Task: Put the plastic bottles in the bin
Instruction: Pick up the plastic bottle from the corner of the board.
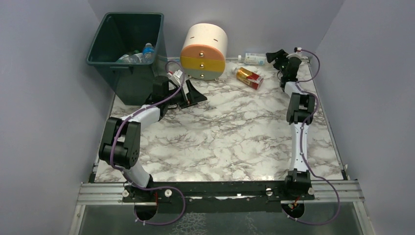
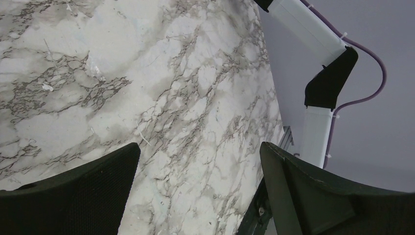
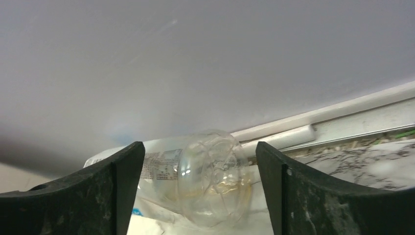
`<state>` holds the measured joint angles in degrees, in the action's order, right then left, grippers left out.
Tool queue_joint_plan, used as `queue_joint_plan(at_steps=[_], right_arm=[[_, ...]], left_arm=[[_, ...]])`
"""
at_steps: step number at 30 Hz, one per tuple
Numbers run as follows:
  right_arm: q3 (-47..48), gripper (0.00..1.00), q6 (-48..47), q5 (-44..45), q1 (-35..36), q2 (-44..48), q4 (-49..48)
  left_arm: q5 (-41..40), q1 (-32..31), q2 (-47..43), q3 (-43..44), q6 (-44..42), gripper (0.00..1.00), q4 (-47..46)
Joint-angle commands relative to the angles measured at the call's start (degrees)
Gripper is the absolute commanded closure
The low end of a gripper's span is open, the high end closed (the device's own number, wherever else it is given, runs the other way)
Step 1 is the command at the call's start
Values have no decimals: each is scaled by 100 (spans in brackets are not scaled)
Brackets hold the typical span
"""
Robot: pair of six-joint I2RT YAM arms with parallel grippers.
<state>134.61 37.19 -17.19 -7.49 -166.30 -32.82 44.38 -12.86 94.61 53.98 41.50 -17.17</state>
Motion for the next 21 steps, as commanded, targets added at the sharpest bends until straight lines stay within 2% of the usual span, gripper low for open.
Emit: queue_joint_plan(at_steps=[1, 4, 9, 14, 17, 21], right_arm=[[-651, 17, -364, -752, 165, 656, 76], [-1604, 24, -529, -991, 245, 1263, -132], [-3855, 34, -851, -1210, 441, 2618, -651], [-5970, 35, -889, -1191, 507, 4208, -1420], [-6357, 32, -1112, -977, 501, 4838, -1346], [-5908, 30, -1127, -1030, 472, 4951, -992]], left_arm=[[4, -66, -249, 153, -89, 1, -32], [0, -76, -325, 146, -80, 1, -32], [-17, -89, -488, 80, -64, 1, -65], [18, -85, -576, 57, -11, 1, -109], [33, -89, -619, 41, -2, 1, -120], [35, -93, -632, 32, 20, 1, -120]])
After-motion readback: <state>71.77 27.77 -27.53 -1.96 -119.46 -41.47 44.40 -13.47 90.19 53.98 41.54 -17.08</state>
